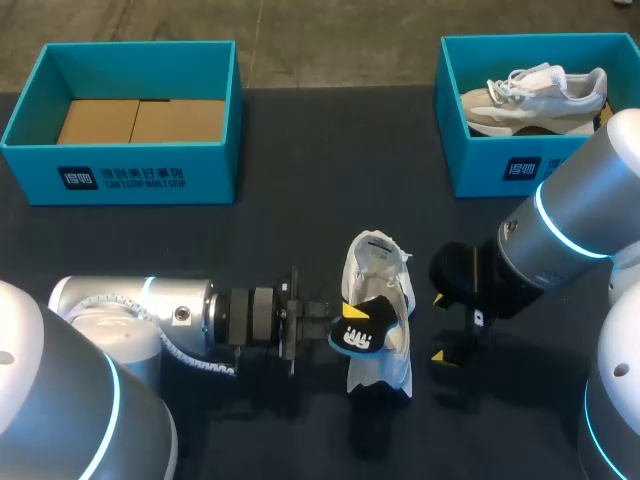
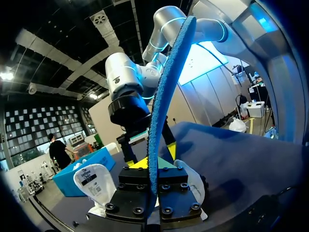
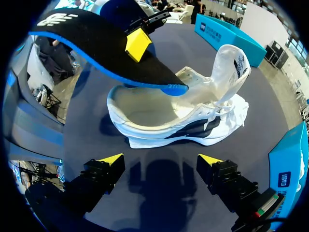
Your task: Take the shoe out of the shoebox, open the shoe tongue, remove and reinsert the insole, then place the shoe into the shoebox
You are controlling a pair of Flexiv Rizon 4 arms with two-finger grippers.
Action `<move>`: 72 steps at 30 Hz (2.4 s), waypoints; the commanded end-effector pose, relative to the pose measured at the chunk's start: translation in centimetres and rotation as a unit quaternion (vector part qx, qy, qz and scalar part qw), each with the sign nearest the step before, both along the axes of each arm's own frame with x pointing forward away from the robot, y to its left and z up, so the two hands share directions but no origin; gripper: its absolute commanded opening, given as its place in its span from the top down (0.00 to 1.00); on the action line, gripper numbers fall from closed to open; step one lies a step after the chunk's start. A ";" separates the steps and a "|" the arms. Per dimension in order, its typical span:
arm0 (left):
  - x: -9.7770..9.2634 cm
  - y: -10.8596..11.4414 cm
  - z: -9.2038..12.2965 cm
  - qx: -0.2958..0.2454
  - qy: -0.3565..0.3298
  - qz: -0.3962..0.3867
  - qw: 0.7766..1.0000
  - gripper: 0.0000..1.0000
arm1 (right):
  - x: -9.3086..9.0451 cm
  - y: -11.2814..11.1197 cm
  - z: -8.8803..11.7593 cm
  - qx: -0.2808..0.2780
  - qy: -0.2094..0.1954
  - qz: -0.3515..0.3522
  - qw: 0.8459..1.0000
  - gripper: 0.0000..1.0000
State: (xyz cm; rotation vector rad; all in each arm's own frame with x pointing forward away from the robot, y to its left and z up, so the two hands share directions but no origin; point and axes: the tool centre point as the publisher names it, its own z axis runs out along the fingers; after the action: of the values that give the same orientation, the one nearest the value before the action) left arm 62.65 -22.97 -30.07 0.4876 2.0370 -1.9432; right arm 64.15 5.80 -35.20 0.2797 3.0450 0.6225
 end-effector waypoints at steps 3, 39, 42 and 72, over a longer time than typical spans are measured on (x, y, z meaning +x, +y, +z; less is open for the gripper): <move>-0.1 0.0 0.2 0.004 -0.003 0.003 1.000 1.00 | -0.1 0.1 -0.1 -0.001 -0.001 -0.001 1.000 0.00; -2.8 -2.6 2.2 -0.014 -0.042 -0.061 0.997 1.00 | -0.1 0.1 -0.1 -0.001 -0.001 -0.001 1.000 0.00; -2.8 -2.6 2.4 -0.016 -0.047 -0.063 0.997 1.00 | -0.1 0.1 -0.1 -0.001 -0.001 -0.001 1.000 0.00; -2.3 -2.9 1.5 -0.034 -0.072 -0.108 0.991 1.00 | -0.1 0.1 -0.1 -0.001 -0.001 -0.001 1.000 0.00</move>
State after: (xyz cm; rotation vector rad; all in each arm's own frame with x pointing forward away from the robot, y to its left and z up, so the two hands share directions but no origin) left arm 59.58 -25.44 -27.94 0.8238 1.8959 -2.0043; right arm 64.15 5.80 -35.21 0.2797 3.0450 0.6226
